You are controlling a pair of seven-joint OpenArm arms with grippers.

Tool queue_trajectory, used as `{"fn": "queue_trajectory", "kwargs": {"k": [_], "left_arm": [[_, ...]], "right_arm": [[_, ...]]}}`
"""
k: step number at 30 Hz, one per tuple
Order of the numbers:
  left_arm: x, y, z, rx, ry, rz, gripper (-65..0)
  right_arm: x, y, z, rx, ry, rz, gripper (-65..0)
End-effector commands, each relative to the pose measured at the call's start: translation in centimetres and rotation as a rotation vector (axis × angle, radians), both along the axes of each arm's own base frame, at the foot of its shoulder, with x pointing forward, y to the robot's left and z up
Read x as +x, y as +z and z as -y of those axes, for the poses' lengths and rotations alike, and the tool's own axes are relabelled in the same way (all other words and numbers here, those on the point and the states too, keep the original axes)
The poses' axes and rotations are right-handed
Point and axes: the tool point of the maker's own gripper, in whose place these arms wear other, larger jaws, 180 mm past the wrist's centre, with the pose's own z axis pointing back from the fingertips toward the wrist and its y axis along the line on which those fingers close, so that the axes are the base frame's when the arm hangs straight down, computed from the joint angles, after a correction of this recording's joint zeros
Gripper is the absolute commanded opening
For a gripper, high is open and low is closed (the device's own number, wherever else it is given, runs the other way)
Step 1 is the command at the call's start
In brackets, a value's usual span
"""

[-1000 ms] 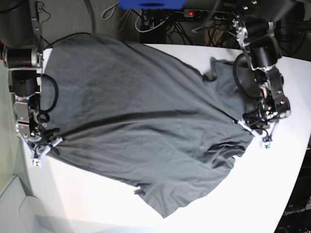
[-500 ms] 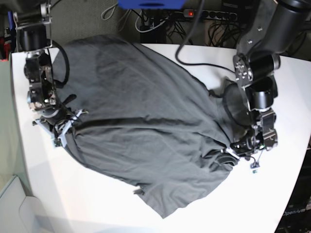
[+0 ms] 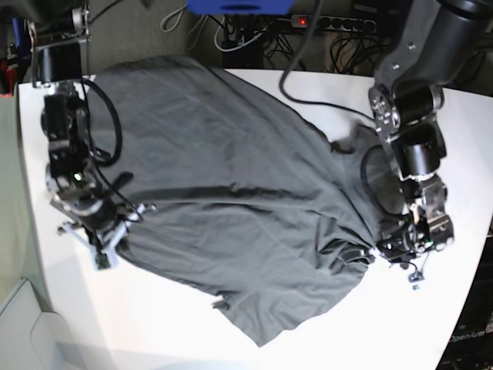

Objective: Layout the t-shirt on the table in an organized manner, then fold the t-shirt properly

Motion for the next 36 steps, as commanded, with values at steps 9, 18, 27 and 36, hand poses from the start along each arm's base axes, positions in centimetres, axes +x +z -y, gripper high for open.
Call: {"fn": "queue_trajectory", "kwargs": {"k": [9,18,27,36], "left_arm": [[-3.0,3.1,-1.9,0.092,0.018,-0.005,-64.6],[-9.6,2.9,0.0,0.029,-0.003,-0.011,-64.6],[-13.1,1.6,0.5,0.02,-0.016,-0.038,-64.6],[-13.1,1.2,1.8,-0.01,-0.023,-0.039,-64.6]], "right_arm": [[6.1,0.0,-10.0,0.097,0.142,-0.033,-65.0],[9.0,-3.9,-15.0,0.165,0.152,-0.155,-65.0],[8.2,-8.1,-14.0,0.175,0.109,-0.202,-65.0],[8.5,-10.3,-4.4,0.088,-0.039,-0.196,-65.0]]}}
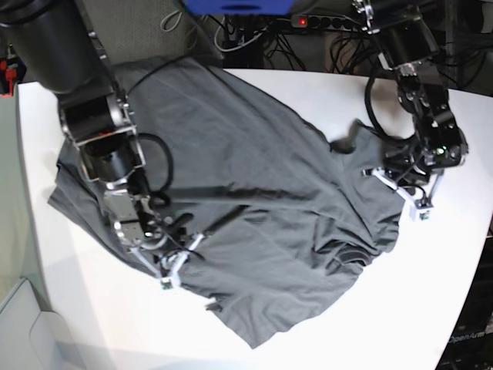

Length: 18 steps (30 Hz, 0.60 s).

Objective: Layout the t-shirt on the table in an organized manner, then fold the t-shirt properly

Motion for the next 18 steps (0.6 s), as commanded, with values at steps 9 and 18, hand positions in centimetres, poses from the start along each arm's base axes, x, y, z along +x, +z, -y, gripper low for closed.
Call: {"fn": "queue_trajectory", "kwargs": {"k": [9,18], "left_arm": [[1.3,0.6,3.8,-0.083,-0.016,0.053,-64.6],[1.8,0.4,11.3,-0.159,-0.152,0.047,-64.6]], "right_arm": [[-0.8,-0.6,12.2,-0.191,-0.241,-0.024,-65.0],[-0.8,0.5,15.7,-0.186,-0.335,-0.011,-65.0]]}}
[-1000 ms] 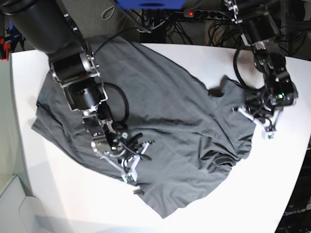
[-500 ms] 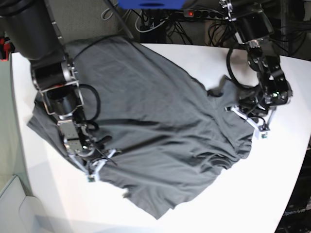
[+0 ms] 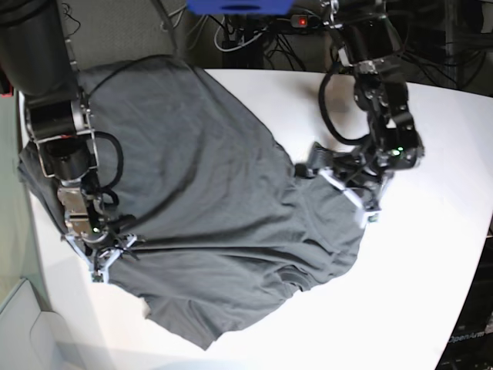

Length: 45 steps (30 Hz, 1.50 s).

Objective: Layout the t-shirt on the table in an organized manner, then fold the t-shirt properly

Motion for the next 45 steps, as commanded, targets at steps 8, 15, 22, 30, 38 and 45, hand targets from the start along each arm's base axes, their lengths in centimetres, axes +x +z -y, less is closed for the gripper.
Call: {"fn": "queue_trajectory", "kwargs": {"k": [8,15,22,30,38,45], "left_arm": [[-0.9,0.6,9.9,-0.068,-0.225,0.025,-64.6],[-3.6,0.1,16.0,-0.061,-0.434,0.0,-64.6],[-6.8,-4.7,17.8,-0.054,-0.516,-0.165,-64.6],[-7.1,-7.5,10.7,0.047,-0.436,-0.258,-64.6],[-4.1,-6.4,-4.6,0.227,-0.214,-0.281,-64.6],[1.1,-1.2,-12.3,0.321,-0.077,-0.169,-64.6]], "right_arm": [[1.2,4.8,1.2,-0.001,-0.02,0.083,-65.0],[0.4,8.7,-2.3,-0.006,0.074,0.159,-65.0],[0.2,9.0,-2.8,0.001,0.081,0.151,-65.0],[0.1,9.0,-2.4,-0.009,0.078,0.149,-65.0],[0.1,9.1,-2.3,-0.005,0.075,0.149,-65.0],[-0.9,7.4,-3.1,0.009,0.081,0.117,-65.0]]}}
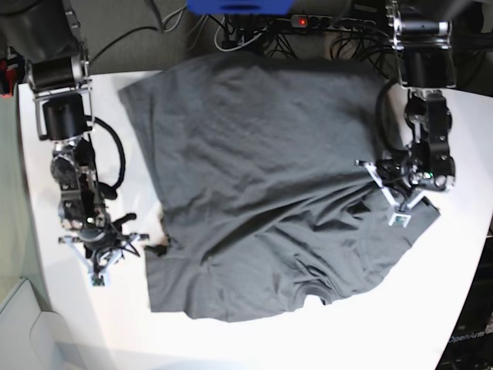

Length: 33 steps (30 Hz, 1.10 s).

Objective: Layout the t-shirt on the table in an organized manner, then fold the t-shirt properly
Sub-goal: 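Grasp the shirt's side edges with both grippers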

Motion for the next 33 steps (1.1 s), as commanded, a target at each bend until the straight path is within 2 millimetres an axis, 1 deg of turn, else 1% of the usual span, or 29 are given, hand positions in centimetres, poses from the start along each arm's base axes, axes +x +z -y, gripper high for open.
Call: {"fn": "queue_trajectory", "kwargs": {"k": [1,3,5,7,10,11,12,14,15,18,20,22,24,26,28,30,32,33], "left_arm": [[2.1,2.3,-1.1,0.021,0.012,0.072,-64.6],[3.0,3.3,-1.8,0.021,0.03,0.1,-64.6],[4.1,4.6,-2.3,0.018,0.049,0.14,-64.6],[4.7,5.4,-2.4,0.012,0.058,0.155,-64.6],[5.8,6.6,-2.3,0.004,0.062,0.188,-64.6],[6.0,6.8,-2.0,-0.001,0.062,0.188,-64.6],[6.1,7.1,-1.3,-0.014,0.056,0.187,-64.6],[6.0,8.5,-0.2,-0.031,0.036,0.205,-64.6],[5.6,8.8,0.3,-0.036,0.027,0.206,-64.6],[4.2,8.2,2.1,-0.051,0.007,0.198,-64.6],[2.3,6.2,2.6,-0.065,0.005,0.154,-64.6],[1.2,5.1,2.7,-0.066,0.004,0.138,-64.6],[-0.1,4.0,2.7,-0.066,0.004,0.116,-64.6],[-1.0,3.2,2.6,-0.064,0.005,0.092,-64.6],[-2.4,2.7,2.2,-0.059,0.015,0.077,-64.6],[-3.6,2.9,1.5,-0.055,0.046,0.084,-64.6],[-4.4,3.2,1.0,-0.047,0.063,0.095,-64.6],[-4.5,3.5,0.8,-0.043,0.068,0.1,-64.6]], "right_arm": [[1.1,1.8,0.1,0.0,-0.003,0.053,-65.0],[1.0,1.5,-0.2,0.004,0.001,0.048,-65.0],[0.3,0.7,-0.3,0.005,0.002,0.031,-65.0],[0.3,0.7,-0.5,0.008,0.004,0.031,-65.0],[0.4,0.5,-1.5,0.023,0.014,0.03,-65.0],[0.4,0.5,-1.5,0.023,0.014,0.03,-65.0],[0.4,0.5,-1.6,0.025,0.014,0.03,-65.0],[0.7,1.2,-3.3,0.045,0.059,0.051,-65.0],[0.9,1.7,-4.5,0.055,0.105,0.064,-65.0],[0.9,2.5,-8.0,0.088,0.225,0.057,-65.0],[0.8,3.0,-10.3,0.111,0.287,0.059,-65.0],[0.7,3.4,-12.2,0.135,0.336,0.065,-65.0],[1.3,4.0,-13.9,0.156,0.369,0.076,-65.0],[1.4,3.4,-16.3,0.171,0.411,0.053,-65.0],[1.7,3.0,-18.2,0.175,0.445,0.028,-65.0],[1.6,1.8,-19.6,0.184,0.461,-0.015,-65.0],[2.2,1.3,-21.1,0.205,0.468,-0.044,-65.0],[2.3,0.7,-21.5,0.218,0.464,-0.057,-65.0]]}}
